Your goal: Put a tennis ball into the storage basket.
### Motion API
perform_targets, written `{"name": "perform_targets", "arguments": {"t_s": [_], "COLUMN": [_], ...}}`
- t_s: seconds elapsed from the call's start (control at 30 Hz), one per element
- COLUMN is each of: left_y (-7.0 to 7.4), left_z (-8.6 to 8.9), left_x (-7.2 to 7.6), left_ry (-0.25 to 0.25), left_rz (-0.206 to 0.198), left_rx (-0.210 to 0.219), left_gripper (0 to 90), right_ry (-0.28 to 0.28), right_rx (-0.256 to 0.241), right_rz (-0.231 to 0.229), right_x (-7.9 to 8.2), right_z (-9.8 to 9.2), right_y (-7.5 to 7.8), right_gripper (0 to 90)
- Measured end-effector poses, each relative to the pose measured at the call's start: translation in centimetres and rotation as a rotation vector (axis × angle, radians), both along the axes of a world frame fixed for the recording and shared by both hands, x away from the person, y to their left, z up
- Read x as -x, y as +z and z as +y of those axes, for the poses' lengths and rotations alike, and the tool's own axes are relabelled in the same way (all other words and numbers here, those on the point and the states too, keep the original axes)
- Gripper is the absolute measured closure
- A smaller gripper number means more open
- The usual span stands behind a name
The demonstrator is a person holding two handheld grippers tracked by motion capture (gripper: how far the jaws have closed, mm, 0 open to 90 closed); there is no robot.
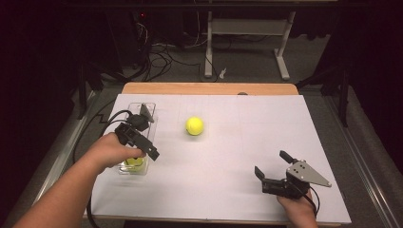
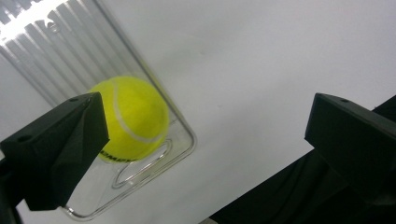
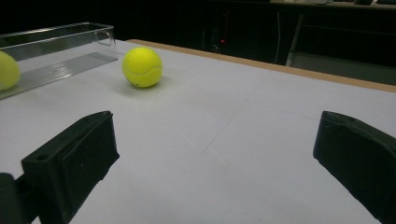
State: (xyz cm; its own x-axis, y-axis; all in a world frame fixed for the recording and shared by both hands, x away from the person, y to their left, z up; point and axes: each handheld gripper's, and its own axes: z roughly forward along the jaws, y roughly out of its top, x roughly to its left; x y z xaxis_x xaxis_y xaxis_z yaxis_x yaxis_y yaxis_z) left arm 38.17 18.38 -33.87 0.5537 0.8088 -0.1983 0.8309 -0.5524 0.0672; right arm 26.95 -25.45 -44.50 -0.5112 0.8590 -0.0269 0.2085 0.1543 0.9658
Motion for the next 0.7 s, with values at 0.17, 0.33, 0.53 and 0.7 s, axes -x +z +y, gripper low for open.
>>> {"name": "perform_targets", "arguments": {"t_s": [0.17, 0.33, 0.53, 0.7], "left_y": [0.1, 0.3, 0.1, 0.4], "left_z": [-0.8, -1.4, -2.4, -3.5], "left_x": [0.1, 0.1, 0.2, 0.3], "left_ry": [-0.022, -0.030, -0.049, -0.063], "left_rz": [-0.001, -0.003, 0.007, 0.003], "left_rx": [0.004, 0.013, 0.010, 0.019], "left_gripper": [0.7, 0.7, 0.7, 0.7], "right_ry": [-0.001, -0.003, 0.000, -0.001], "right_rx": [-0.001, -0.003, -0.002, -0.003], "right_rz": [-0.002, -0.002, -0.002, 0.001], "right_x": [0.0, 0.0, 0.0, 0.0], "right_z": [0.0, 0.0, -0.1, -0.1], "right_y": [0.0, 0.1, 0.1, 0.0], "right_gripper": [0.3, 0.3, 0.3, 0.3]}}
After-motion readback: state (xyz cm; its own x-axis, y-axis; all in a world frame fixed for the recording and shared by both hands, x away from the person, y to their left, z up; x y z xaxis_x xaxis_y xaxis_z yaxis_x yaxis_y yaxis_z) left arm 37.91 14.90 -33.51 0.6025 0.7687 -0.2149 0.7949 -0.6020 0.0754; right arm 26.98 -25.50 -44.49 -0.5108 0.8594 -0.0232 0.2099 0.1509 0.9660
